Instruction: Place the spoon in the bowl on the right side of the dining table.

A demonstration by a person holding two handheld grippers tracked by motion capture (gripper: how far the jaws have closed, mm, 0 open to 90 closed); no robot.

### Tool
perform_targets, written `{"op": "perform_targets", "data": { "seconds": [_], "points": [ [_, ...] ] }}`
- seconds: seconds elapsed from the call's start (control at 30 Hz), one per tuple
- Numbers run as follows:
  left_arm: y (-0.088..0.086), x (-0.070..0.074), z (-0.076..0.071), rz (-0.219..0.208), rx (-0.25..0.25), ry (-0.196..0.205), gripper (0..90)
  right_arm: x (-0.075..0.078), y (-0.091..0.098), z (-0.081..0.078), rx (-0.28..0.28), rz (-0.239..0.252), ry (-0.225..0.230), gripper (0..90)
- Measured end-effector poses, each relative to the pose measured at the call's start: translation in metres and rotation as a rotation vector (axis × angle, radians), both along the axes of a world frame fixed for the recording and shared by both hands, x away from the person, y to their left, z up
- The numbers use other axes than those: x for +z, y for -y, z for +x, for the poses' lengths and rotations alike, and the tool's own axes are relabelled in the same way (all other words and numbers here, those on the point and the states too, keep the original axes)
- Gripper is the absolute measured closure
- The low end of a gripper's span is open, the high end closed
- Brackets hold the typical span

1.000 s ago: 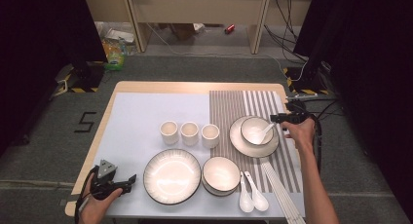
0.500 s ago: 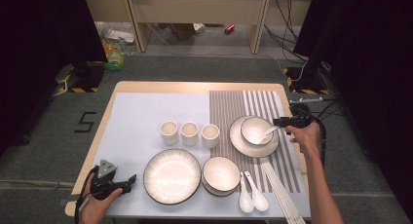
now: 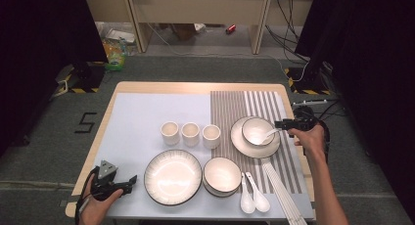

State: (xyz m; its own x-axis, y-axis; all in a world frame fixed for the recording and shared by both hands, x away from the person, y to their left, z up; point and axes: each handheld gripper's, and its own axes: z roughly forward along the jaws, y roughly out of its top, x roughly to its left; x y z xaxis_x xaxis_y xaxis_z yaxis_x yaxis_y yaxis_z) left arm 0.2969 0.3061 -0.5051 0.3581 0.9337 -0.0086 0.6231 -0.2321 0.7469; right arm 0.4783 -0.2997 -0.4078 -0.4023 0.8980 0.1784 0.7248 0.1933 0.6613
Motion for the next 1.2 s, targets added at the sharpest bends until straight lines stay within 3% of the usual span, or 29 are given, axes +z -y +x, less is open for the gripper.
{"op": "perform_targets", "data": {
  "seconds": [0.37, 0.73, 1.2],
  "points": [
    [0.0, 0.0, 0.0, 0.0, 0.0, -0.002, 14.1, 0.007, -0.004, -0.01, 0.067, -0.055, -0.008, 57.5],
    [0.0, 0.0, 0.0, -0.001, 0.004, 0.003, 14.1, 0.006, 0.0, -0.018, 0.081, -0.032, -0.025, 49.6],
    [0.0, 0.0, 0.0, 0.0, 0.002, 0.0, 14.1, 0.002, -0.008, -0.017, 0.127, -0.081, -0.022, 56.0]
  ]
}}
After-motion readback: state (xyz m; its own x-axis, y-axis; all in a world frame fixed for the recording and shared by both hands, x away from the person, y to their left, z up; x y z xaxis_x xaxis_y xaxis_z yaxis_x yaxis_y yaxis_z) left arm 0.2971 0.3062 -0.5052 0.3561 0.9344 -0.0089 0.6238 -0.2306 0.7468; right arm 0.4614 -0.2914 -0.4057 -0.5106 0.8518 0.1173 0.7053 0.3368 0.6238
